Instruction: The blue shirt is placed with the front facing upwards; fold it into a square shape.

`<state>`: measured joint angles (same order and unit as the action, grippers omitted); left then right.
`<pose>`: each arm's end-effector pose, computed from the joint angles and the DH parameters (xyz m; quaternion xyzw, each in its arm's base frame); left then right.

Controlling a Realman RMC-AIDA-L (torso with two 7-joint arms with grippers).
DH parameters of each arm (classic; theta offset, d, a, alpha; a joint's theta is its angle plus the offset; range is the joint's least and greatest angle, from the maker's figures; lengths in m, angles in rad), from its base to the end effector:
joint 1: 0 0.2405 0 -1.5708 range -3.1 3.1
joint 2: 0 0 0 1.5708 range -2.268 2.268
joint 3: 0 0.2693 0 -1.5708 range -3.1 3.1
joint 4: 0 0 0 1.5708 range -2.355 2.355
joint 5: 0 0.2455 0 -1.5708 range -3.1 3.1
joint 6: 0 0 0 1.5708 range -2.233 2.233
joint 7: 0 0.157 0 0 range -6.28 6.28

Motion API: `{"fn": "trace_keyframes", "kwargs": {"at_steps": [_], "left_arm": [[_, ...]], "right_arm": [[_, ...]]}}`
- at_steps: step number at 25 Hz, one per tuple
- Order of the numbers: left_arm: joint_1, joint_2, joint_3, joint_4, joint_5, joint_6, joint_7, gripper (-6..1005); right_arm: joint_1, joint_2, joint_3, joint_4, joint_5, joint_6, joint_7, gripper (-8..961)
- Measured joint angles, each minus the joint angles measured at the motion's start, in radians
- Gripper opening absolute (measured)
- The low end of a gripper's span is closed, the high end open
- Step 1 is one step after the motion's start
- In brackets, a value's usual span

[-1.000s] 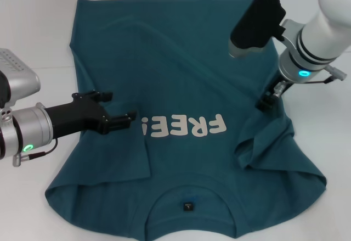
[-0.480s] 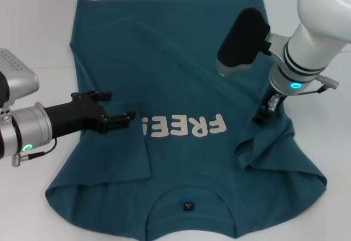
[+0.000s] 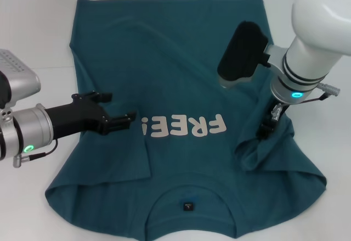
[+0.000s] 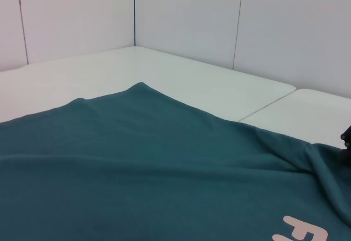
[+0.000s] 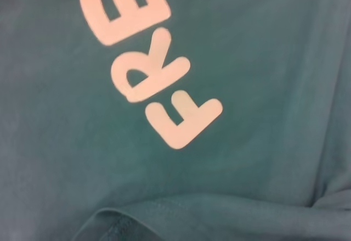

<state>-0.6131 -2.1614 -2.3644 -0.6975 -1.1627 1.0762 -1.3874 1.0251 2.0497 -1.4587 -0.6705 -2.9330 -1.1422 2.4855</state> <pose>-0.2681 0.4394 -0.0427 -0.9178 -0.2139 -0.1719 0.2870 0.1975 0.4918 -0.0536 -0.8821 0.1708 -0.3462 0.2699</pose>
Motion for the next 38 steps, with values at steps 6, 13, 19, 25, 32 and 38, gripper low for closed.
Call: {"fn": "trace_keyframes", "kwargs": {"at_steps": [6,13,19,25,32,38], "left_arm": [[-0.001,0.0,0.001,0.004,0.0,-0.004,0.002,839],[-0.002,0.0,-0.002,0.004,0.0,-0.004,0.002,839],[0.001,0.001,-0.004,0.004,0.0,-0.004,0.002,839],[0.003,0.002,-0.004,0.004,0.0,-0.004,0.002,838],[0.006,0.001,-0.006,0.006,0.0,-0.004,0.002,838],[0.006,0.002,-0.007,0.006,0.0,-0.004,0.0,838]], "right_arm": [[0.007,0.005,-0.023,0.019,0.0,0.037,0.014,759],[0.007,-0.003,-0.029,0.012,0.0,0.045,0.016,620],[-0.003,0.001,-0.031,-0.015,0.0,0.033,0.005,367],[-0.055,0.024,-0.03,-0.128,0.001,-0.028,-0.036,244],[-0.077,0.043,-0.043,-0.166,0.002,-0.047,-0.101,240],[-0.09,0.047,-0.089,-0.166,0.008,-0.022,-0.116,453]]}}
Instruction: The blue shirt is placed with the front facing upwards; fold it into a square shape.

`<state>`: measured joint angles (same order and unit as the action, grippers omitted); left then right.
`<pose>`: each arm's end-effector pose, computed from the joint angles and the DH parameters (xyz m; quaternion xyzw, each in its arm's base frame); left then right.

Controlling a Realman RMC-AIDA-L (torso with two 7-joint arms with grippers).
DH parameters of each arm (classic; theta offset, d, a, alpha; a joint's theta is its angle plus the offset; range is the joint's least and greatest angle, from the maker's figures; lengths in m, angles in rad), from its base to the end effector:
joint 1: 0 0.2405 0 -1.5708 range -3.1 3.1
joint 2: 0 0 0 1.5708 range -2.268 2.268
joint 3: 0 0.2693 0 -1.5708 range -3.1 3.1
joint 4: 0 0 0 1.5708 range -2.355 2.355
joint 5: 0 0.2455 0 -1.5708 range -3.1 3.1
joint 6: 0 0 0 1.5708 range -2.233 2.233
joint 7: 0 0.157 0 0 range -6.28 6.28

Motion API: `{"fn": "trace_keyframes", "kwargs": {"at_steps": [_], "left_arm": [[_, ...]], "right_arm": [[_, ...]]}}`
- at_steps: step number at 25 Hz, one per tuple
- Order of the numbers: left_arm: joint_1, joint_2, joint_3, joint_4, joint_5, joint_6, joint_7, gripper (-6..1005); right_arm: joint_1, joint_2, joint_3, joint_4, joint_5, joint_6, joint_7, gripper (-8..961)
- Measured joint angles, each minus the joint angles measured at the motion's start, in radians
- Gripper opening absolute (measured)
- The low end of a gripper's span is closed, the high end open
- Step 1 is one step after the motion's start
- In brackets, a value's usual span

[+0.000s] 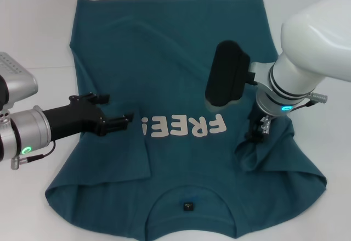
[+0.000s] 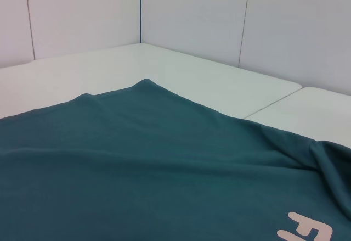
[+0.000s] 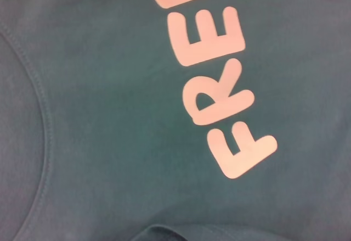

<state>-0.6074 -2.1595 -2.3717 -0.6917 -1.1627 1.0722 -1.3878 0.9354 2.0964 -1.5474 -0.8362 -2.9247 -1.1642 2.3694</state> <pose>-0.2730 0.4380 -0.0419 -0.9152 -0.2210 -0.1714 0.2902 0.1812 0.4724 -0.0746 -0.9032 0.0795 -0.3443 0.2437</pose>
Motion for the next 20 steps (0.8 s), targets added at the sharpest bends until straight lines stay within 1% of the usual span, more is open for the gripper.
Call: {"fn": "trace_keyframes", "kwargs": {"at_steps": [5,15,20], "left_arm": [[-0.002,0.0,0.0,0.0,0.0,-0.002,-0.003,838],[-0.003,-0.002,0.0,0.0,0.0,-0.004,-0.005,838],[-0.001,-0.003,0.0,0.0,0.0,-0.005,-0.005,838]], "right_arm": [[0.001,0.002,-0.007,0.0,0.029,-0.002,-0.023,461],[0.002,0.004,-0.046,0.016,0.03,-0.011,-0.037,456],[0.002,0.004,-0.046,0.021,0.025,0.026,-0.031,457]]}}
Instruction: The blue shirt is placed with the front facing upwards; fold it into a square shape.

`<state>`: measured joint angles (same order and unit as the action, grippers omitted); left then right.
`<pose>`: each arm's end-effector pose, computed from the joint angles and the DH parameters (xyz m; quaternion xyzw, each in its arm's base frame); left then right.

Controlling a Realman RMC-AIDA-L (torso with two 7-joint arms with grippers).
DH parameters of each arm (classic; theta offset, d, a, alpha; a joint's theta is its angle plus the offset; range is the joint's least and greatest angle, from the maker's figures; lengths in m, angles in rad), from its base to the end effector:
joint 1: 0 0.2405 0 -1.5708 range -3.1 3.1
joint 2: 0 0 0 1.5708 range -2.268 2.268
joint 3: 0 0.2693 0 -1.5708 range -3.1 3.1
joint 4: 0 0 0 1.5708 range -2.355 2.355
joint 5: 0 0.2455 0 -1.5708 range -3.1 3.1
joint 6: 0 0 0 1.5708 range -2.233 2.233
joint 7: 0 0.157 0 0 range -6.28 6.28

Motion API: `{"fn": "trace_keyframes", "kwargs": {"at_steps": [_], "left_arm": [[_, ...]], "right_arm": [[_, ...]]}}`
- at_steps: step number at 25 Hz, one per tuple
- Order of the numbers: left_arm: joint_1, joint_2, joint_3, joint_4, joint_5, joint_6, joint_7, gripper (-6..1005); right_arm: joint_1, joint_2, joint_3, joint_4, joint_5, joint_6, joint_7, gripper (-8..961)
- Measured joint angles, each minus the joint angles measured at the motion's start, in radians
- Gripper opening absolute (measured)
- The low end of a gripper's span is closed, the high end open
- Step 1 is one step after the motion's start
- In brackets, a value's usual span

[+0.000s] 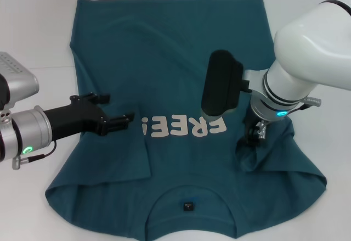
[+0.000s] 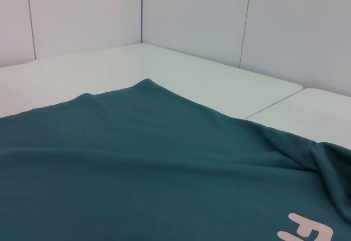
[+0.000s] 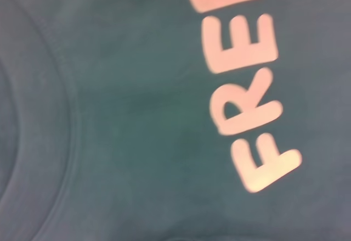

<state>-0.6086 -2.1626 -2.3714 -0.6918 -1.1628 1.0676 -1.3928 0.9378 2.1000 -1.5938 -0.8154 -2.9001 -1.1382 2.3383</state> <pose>-0.2721 0.4383 -0.0431 -0.9143 -0.2236 -0.1723 0.2906 0.1813 0.4684 -0.0861 -0.9070 0.0517 -0.3490 0.2301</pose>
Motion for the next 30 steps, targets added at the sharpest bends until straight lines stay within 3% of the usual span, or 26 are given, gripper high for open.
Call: {"fn": "trace_keyframes", "kwargs": {"at_steps": [5,11,16,22,30], "left_arm": [[0.001,0.0,0.0,0.0,-0.001,0.001,-0.001,838],[0.002,0.0,0.0,-0.004,-0.001,0.005,-0.002,838],[0.002,0.0,0.0,-0.003,-0.002,0.004,-0.002,838],[0.001,0.0,0.0,-0.002,-0.002,0.002,-0.002,838],[0.001,0.0,0.0,-0.006,-0.006,0.002,-0.002,838]], "right_arm": [[0.0,-0.002,0.0,0.003,-0.01,0.048,0.023,447],[-0.002,-0.003,-0.01,0.01,-0.031,0.076,0.037,293],[0.0,-0.004,-0.009,0.012,-0.03,0.072,0.038,97],[0.009,-0.007,-0.009,0.039,-0.031,0.077,0.038,104],[0.032,-0.01,-0.011,0.038,-0.031,0.06,0.026,28]]}}
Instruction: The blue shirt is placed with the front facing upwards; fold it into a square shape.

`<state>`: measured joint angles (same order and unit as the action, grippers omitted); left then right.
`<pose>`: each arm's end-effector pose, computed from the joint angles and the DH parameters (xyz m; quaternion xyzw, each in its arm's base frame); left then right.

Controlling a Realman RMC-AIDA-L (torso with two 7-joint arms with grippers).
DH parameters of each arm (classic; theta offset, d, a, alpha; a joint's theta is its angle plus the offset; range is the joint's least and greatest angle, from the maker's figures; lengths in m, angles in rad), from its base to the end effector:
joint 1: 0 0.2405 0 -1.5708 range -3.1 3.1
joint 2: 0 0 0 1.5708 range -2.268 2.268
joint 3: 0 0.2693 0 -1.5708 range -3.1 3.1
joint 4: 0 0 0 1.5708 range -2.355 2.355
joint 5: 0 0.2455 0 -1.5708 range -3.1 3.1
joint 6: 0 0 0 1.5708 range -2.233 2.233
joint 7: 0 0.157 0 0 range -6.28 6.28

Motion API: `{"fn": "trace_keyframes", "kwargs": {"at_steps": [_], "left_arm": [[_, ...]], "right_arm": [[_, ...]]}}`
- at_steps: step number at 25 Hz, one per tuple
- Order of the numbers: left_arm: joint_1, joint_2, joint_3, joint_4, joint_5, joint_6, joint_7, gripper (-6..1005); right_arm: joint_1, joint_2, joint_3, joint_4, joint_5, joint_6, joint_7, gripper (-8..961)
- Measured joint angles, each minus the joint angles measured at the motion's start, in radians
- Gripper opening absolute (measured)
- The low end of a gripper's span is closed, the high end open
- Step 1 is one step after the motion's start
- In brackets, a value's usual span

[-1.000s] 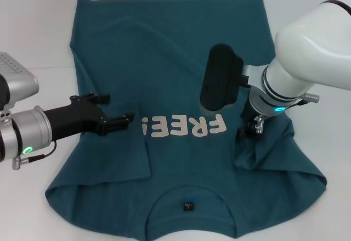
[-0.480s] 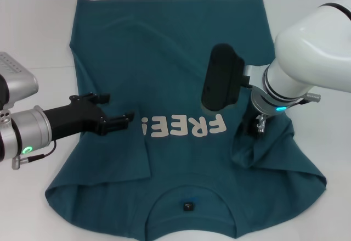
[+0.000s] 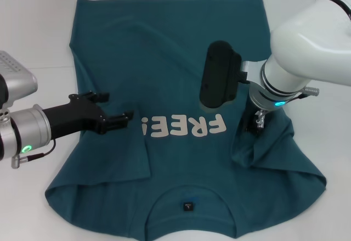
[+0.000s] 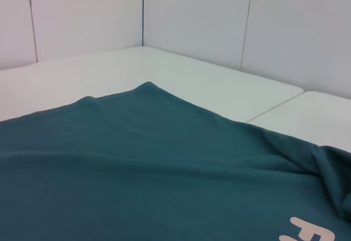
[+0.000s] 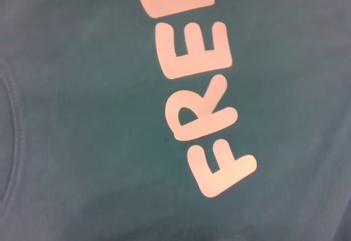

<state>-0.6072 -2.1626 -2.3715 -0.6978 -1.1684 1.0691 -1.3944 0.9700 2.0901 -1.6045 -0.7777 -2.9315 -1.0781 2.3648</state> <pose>-0.2713 0.4390 -0.0412 -0.9132 -0.2232 -0.1752 0.2926 0.1766 0.4822 -0.0821 -0.8988 0.0366 -0.3516 0.2592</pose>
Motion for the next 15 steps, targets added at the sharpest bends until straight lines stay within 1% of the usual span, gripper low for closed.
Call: {"fn": "trace_keyframes", "kwargs": {"at_steps": [3,10,15], "left_arm": [[0.002,0.001,0.0,-0.001,-0.003,-0.001,0.0,838],[0.004,0.003,-0.002,-0.005,-0.003,-0.002,0.001,838],[0.003,0.003,-0.002,-0.005,-0.004,-0.002,0.002,838]], "right_arm": [[0.009,0.0,-0.003,-0.011,0.0,-0.02,-0.012,-1],[0.023,-0.006,-0.036,-0.081,-0.001,-0.039,-0.03,1],[0.046,-0.001,-0.039,-0.093,-0.001,-0.041,-0.061,2]]}}
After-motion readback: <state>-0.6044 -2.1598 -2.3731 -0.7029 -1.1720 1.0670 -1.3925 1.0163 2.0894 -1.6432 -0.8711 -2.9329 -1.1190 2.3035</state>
